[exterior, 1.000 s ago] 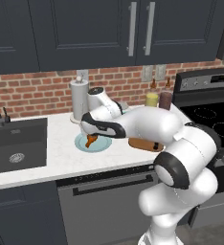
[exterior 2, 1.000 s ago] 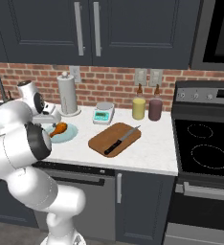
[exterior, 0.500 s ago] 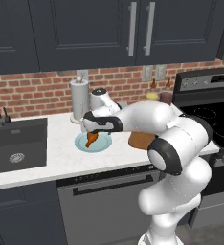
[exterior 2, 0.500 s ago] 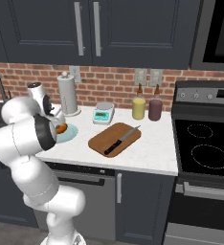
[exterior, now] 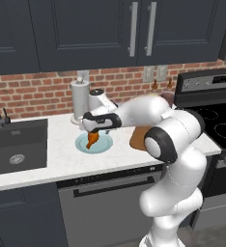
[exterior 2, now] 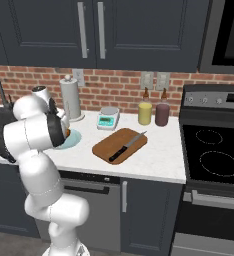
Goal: Pick up the knife from the drawer and place it on the cutting board. Then place the meat from the plate to the cutting board.
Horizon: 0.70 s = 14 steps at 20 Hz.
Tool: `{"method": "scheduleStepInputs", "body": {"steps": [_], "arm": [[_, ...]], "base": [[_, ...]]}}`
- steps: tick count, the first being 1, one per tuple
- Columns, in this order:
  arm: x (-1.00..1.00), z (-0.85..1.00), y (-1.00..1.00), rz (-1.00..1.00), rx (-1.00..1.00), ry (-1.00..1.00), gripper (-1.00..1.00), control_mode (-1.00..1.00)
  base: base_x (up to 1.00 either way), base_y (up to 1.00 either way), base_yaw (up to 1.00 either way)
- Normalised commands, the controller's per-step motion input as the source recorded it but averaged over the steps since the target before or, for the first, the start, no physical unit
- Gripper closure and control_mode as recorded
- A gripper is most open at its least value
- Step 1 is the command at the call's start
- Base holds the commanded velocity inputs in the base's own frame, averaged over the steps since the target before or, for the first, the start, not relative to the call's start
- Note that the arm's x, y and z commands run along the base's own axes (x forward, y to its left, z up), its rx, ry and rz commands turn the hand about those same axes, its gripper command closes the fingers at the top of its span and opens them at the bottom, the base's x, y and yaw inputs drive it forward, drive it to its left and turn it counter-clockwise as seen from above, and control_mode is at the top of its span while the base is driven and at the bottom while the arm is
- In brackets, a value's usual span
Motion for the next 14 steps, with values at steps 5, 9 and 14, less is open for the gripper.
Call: {"method": "scheduleStepInputs", "body": {"steps": [5, 9, 14], "arm": [[0.30, -0.14, 0.18, -0.06, 0.00, 0.00, -1.00, -1.00], [0.23, -0.21, 0.04, -0.04, 0.00, 0.00, -1.00, -1.00], [0.20, -0.28, 0.01, -0.04, -0.02, 0.00, -1.00, -1.00]], "base": [[0.00, 0.00, 0.00], [0.00, 0.00, 0.00], [0.00, 0.00, 0.00]]}}
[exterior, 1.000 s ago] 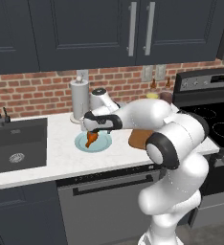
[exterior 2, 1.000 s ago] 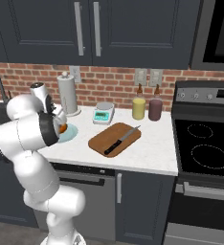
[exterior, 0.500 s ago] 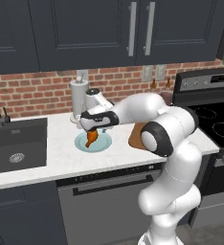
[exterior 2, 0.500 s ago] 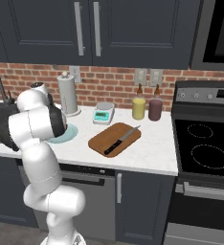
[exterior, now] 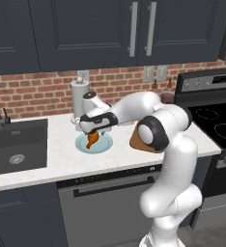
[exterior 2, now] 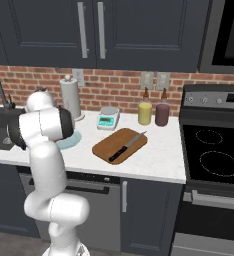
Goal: Pick up the knife from the drawer and place it on the cutting board. Then place the meat from the plate to the cutting board.
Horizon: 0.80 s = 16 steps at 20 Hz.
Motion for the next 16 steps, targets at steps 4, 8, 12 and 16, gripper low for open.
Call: {"method": "scheduleStepInputs", "body": {"steps": [4, 8, 12, 16], "arm": [[0.20, -0.20, 0.00, 0.00, 0.00, 0.00, -1.00, -1.00], [0.25, -0.22, 0.04, 0.00, 0.00, 0.00, -1.00, -1.00], [0.20, -0.13, 0.02, 0.00, 0.00, 0.00, -1.00, -1.00], [0.16, -0.11, 0.00, 0.00, 0.00, 0.00, -1.00, -1.00]], "base": [[0.00, 0.00, 0.00], [0.00, 0.00, 0.00], [0.00, 0.00, 0.00], [0.00, 0.00, 0.00]]}}
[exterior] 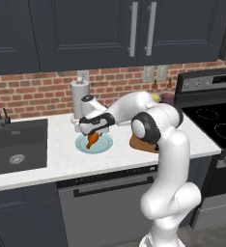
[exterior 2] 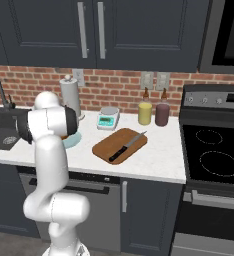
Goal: Pick up the knife from the drawer and place it on the cutting board. Then place the meat from the plate to the cutting board.
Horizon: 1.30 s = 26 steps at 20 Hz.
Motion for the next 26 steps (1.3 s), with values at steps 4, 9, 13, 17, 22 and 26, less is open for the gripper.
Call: {"method": "scheduleStepInputs", "body": {"steps": [4, 9, 13, 17, 22, 26], "arm": [[0.15, -0.10, 0.00, 0.00, 0.00, 0.00, -1.00, -1.00], [0.10, -0.10, 0.00, 0.00, 0.00, 0.00, -1.00, -1.00], [0.05, -0.14, 0.00, 0.00, 0.00, 0.00, -1.00, -1.00], [0.00, -0.18, 0.00, 0.00, 0.00, 0.00, -1.00, -1.00], [0.00, -0.22, 0.03, 0.00, 0.00, 0.00, 1.00, -1.00], [0.00, -0.16, 0.03, 0.00, 0.00, 0.00, 1.00, -1.00]], "base": [[0.00, 0.00, 0.00], [0.00, 0.00, 0.00], [0.00, 0.00, 0.00], [0.00, 0.00, 0.00], [0.00, 0.00, 0.00], [0.00, 0.00, 0.00]]}}
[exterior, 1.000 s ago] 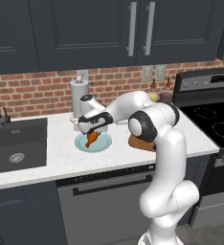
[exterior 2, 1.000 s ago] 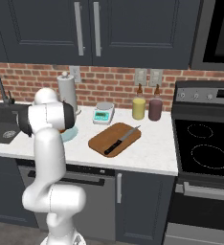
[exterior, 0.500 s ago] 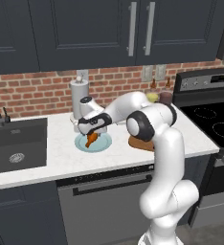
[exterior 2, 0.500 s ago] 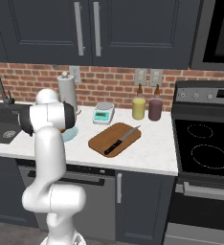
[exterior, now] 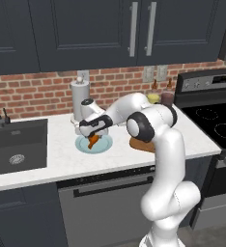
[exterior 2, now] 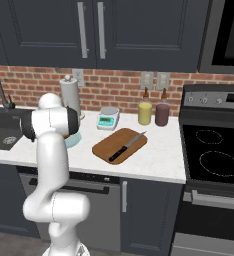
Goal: Pick up the knife from the drawer and place it on the cutting board. Then place the meat from the plate to the cutting board.
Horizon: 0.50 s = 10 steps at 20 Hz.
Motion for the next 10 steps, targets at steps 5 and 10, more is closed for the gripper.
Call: {"method": "scheduleStepInputs", "body": {"steps": [5, 10], "arm": [[-0.08, 0.02, -0.04, 0.00, 0.00, -0.03, 1.00, -1.00], [-0.23, 0.43, -0.23, 0.01, 0.02, -0.07, 1.00, -1.00]], "base": [[0.00, 0.00, 0.00], [0.00, 0.00, 0.00]]}}
